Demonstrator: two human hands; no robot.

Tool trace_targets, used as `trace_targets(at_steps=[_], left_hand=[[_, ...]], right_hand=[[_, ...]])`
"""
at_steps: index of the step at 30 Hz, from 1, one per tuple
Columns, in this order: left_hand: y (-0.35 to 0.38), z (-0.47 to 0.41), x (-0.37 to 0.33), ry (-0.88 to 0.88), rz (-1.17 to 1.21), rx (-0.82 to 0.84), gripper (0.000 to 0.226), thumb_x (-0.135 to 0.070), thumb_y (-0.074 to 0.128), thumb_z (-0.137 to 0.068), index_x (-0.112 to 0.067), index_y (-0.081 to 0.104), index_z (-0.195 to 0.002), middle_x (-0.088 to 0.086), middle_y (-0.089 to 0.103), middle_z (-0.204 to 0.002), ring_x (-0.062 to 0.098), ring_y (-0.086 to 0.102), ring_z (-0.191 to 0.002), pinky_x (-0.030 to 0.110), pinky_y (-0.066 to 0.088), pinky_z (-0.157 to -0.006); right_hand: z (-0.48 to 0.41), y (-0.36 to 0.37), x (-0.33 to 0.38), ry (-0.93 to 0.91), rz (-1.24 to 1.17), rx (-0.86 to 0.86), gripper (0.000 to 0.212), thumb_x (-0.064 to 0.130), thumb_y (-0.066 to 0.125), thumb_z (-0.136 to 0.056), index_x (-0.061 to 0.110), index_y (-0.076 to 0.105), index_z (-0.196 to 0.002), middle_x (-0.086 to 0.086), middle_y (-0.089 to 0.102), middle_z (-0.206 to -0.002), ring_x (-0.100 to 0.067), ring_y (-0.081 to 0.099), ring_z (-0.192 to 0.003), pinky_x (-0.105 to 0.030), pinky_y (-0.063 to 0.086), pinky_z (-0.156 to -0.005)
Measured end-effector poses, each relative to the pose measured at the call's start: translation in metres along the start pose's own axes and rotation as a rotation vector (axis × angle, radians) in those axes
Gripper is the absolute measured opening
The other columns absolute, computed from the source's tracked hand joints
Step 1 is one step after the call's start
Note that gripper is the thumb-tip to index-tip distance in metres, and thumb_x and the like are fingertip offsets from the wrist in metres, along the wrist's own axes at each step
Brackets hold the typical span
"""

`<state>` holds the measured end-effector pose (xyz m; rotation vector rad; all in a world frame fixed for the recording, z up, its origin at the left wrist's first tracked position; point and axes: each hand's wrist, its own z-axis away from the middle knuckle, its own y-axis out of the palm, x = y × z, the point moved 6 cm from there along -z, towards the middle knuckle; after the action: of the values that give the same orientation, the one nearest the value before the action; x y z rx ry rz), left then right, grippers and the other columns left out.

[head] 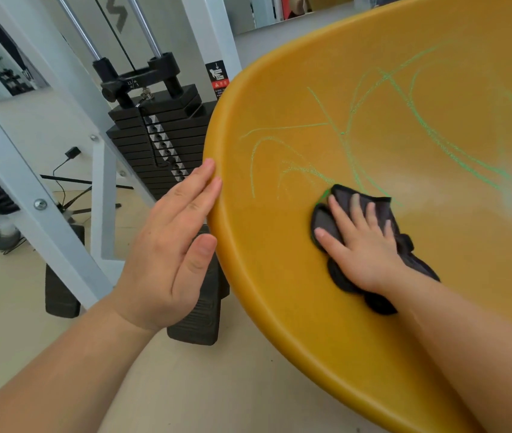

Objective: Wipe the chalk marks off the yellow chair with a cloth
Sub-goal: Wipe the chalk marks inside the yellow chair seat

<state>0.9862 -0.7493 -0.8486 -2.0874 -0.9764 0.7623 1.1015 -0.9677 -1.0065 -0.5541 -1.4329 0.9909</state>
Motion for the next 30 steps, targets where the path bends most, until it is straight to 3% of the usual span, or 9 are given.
trace_targets(at_steps=[3,7,11,13,17,19,21,27,30], left_hand=[[0.0,-0.001,0.0,-0.009,0.019,-0.009,0.065,-0.043,0.024,-0.107,0.007,0.04,-0.145,0.017,0.034,-0.159,0.027,0.031,-0.149,0.046,0.029,-0.12],[-0.003,-0.002,-0.003,0.024,0.007,-0.064,0.063,-0.041,0.024,-0.107,0.008,0.045,-0.141,0.018,0.04,-0.155,0.027,0.036,-0.147,0.043,0.032,-0.118],[-0.006,-0.006,-0.003,0.024,-0.011,-0.116,0.061,-0.039,0.025,-0.107,0.007,0.052,-0.136,0.018,0.046,-0.149,0.029,0.043,-0.141,0.05,0.037,-0.114],[-0.004,-0.006,-0.001,0.014,-0.038,-0.111,0.058,-0.039,0.028,-0.107,0.005,0.052,-0.137,0.017,0.047,-0.149,0.027,0.043,-0.141,0.049,0.037,-0.114],[-0.002,-0.004,0.001,-0.006,-0.122,-0.083,0.053,-0.032,0.049,-0.1,0.002,0.051,-0.141,0.014,0.046,-0.151,0.025,0.042,-0.142,0.049,0.038,-0.114],[-0.001,-0.003,-0.001,-0.019,-0.135,-0.076,0.053,-0.03,0.053,-0.098,0.001,0.05,-0.142,0.013,0.044,-0.152,0.025,0.041,-0.143,0.05,0.037,-0.114],[0.0,-0.003,-0.003,-0.029,-0.144,-0.074,0.054,-0.03,0.052,-0.098,0.0,0.049,-0.143,0.013,0.043,-0.154,0.024,0.04,-0.144,0.046,0.035,-0.117],[0.001,-0.007,-0.005,0.004,-0.16,-0.122,0.051,-0.024,0.054,-0.095,0.003,0.053,-0.138,0.016,0.047,-0.149,0.025,0.044,-0.139,0.043,0.036,-0.115],[0.001,-0.011,-0.006,-0.015,-0.169,-0.152,0.05,-0.023,0.054,-0.093,0.004,0.056,-0.135,0.016,0.049,-0.146,0.026,0.045,-0.137,0.042,0.036,-0.115]], right_hand=[[0.003,0.004,0.029,-0.007,-0.101,0.044,0.072,0.073,0.012,-0.096,0.047,-0.017,-0.156,0.007,-0.029,-0.165,-0.03,-0.026,-0.152,-0.06,-0.012,-0.122],[0.055,0.001,0.113,-0.42,-0.311,0.065,0.065,0.071,0.01,-0.097,0.053,-0.02,-0.153,0.025,-0.035,-0.159,-0.015,-0.035,-0.148,-0.049,-0.02,-0.12],[0.073,-0.002,0.108,-0.578,-0.306,0.109,0.059,0.067,0.01,-0.099,0.058,-0.017,-0.151,0.032,-0.032,-0.158,-0.001,-0.035,-0.146,-0.038,-0.02,-0.12],[0.047,0.002,0.074,-0.478,-0.153,0.051,0.057,0.072,0.004,-0.096,0.062,-0.017,-0.148,0.027,-0.032,-0.159,-0.006,-0.032,-0.149,-0.044,-0.016,-0.124],[-0.014,-0.007,-0.021,-0.005,0.08,-0.068,0.07,0.083,0.001,-0.088,0.057,-0.014,-0.152,0.008,-0.024,-0.167,-0.025,-0.02,-0.155,-0.054,-0.01,-0.124],[-0.025,-0.015,-0.046,0.166,0.065,-0.075,0.07,0.075,0.007,-0.094,0.05,-0.01,-0.157,0.003,-0.021,-0.168,-0.028,-0.021,-0.155,-0.057,-0.01,-0.123],[-0.026,-0.012,-0.033,0.185,-0.012,-0.042,0.066,0.067,0.011,-0.1,0.045,-0.011,-0.158,0.003,-0.023,-0.168,-0.03,-0.022,-0.154,-0.06,-0.011,-0.122],[0.039,-0.002,0.11,-0.418,-0.32,0.028,0.06,0.061,0.013,-0.103,0.051,-0.016,-0.155,0.023,-0.033,-0.16,-0.015,-0.034,-0.149,-0.046,-0.021,-0.117],[0.05,-0.001,0.102,-0.545,-0.303,0.057,0.054,0.057,0.014,-0.106,0.056,-0.014,-0.152,0.03,-0.029,-0.16,-0.003,-0.034,-0.147,-0.038,-0.021,-0.119]])
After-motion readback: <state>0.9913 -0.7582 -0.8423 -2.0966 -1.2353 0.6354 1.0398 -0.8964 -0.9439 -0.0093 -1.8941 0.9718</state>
